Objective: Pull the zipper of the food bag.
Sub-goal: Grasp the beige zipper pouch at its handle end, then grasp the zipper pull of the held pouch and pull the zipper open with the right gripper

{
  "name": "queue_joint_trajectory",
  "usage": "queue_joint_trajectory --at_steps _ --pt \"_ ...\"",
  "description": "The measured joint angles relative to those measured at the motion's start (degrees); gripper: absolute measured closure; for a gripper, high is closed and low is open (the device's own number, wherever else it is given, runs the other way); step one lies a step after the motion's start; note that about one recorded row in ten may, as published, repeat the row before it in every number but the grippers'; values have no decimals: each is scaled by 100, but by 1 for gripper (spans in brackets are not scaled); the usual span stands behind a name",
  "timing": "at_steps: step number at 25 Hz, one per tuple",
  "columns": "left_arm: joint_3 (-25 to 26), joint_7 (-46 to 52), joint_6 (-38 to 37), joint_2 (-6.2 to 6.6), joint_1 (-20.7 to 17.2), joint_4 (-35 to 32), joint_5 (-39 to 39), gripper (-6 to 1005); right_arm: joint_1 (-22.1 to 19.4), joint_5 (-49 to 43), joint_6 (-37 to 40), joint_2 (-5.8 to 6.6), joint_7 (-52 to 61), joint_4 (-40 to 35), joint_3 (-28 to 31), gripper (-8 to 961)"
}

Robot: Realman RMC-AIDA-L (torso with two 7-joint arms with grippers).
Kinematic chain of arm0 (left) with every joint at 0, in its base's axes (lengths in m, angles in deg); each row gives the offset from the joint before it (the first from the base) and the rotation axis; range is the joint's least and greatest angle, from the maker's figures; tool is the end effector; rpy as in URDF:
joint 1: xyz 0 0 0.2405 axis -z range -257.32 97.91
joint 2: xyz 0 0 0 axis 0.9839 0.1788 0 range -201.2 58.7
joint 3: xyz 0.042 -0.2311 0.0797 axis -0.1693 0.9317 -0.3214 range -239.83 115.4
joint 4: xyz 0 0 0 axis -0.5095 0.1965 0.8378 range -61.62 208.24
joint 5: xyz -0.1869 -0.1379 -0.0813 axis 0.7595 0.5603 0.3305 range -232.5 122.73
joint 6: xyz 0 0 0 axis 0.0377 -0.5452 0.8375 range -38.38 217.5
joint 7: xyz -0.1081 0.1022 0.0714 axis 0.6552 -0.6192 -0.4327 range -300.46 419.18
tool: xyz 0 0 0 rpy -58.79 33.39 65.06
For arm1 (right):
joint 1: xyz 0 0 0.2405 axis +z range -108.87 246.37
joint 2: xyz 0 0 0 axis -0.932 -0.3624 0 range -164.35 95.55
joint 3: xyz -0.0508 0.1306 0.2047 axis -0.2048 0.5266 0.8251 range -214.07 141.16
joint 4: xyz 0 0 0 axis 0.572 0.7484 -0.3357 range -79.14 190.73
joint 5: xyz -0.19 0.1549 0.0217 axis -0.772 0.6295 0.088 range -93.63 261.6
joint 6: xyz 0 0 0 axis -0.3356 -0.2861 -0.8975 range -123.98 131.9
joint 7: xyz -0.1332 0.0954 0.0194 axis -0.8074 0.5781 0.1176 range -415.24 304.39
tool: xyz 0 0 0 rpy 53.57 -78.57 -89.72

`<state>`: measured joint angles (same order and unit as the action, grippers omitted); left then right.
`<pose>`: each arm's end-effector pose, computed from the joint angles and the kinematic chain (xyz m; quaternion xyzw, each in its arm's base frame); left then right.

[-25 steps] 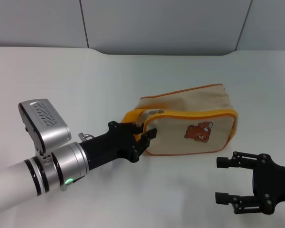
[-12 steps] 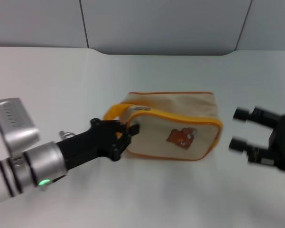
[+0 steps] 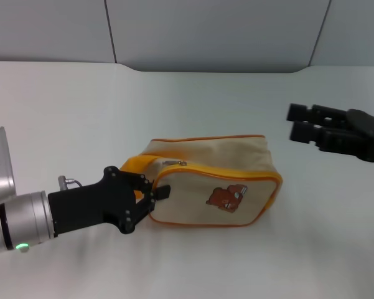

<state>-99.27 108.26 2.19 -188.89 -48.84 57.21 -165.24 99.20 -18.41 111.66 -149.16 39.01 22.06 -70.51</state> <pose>-0.2859 0.3251 -0.0667 -0.9399 -0.1129 -0.2861 0.1487 0.2422 0.3423 0.0432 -0.8680 0.2855 0.4058 0.0201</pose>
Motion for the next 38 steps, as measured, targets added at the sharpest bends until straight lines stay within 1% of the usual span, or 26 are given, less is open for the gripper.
queue_joint_trajectory --at_steps 3,4,5,7,8,9,10,11,13,14,15,18,19,20,21,23,24,25,28,29,34,38 --pt "6 -1 -3 -7 -36 -146 6 927 181 -226 -49 34 138 -47 -46 178" --pt "58 -2 10 7 -90 -210 35 927 254 -361 -84 37 -194 -120 -51 181" --pt "58 -2 10 7 -90 -210 35 927 254 -361 -84 37 -194 -120 -51 183" --pt "125 -1 10 42 -115 -223 48 927 276 -390 -128 -4 -853 -181 -61 187" --pt "147 10 7 59 -121 -224 49 926 277 -377 -177 -44 -1287 -225 -62 190" --pt "175 50 -22 105 -135 -227 50 926 279 -352 -312 -166 -2094 -358 -63 192" --pt "186 74 -51 135 -147 -227 50 926 279 -352 -312 -166 -2094 -358 -63 194" --pt "186 74 -51 135 -147 -227 50 926 279 -346 -429 -246 -2555 -445 -61 197" --pt "218 118 -157 190 -172 -232 50 926 279 -340 -716 -409 -3553 -574 -64 201" --pt "248 143 -251 228 -181 -237 52 926 283 -324 -839 -461 -3999 -585 -69 203" --pt "248 143 -251 228 -181 -237 52 926 307 -273 -987 -485 -4558 -517 -84 206" --pt "261 153 -431 278 -188 -271 53 926 451 45 -1260 -496 -5962 -94 -168 212" --pt "262 154 -559 288 -197 -297 55 927 550 292 -1406 -488 -6875 165 -290 215" --pt "263 154 -594 286 -198 -302 57 927 588 354 -1462 -488 -7233 262 -368 217" --pt "263 154 -594 286 -198 -302 57 928 588 354 -1462 -488 -7233 262 -368 219" --pt "263 154 -610 261 -198 -304 59 929 666 428 -1585 -492 -7979 466 -526 224" --pt "263 151 -589 233 -197 -305 59 929 774 484 -1713 -503 -8720 736 -669 226" --pt "263 151 -589 233 -197 -305 59 929 774 484 -1713 -503 -8720 736 -669 228" --pt "260 122 -575 201 -196 -306 59 929 968 626 -1920 -503 -9629 1196 -792 235" --pt "260 114 -573 196 -196 -306 59 929 1060 649 -2052 -502 -10085 1392 -841 237" --pt "269 101 -568 181 -195 -304 70 929 1227 651 -2256 -502 -10624 1715 -1039 249" --pt "317 99 -568 153 -190 -306 74 928 1264 651 -2272 -503 -10661 1733 -1158 258"
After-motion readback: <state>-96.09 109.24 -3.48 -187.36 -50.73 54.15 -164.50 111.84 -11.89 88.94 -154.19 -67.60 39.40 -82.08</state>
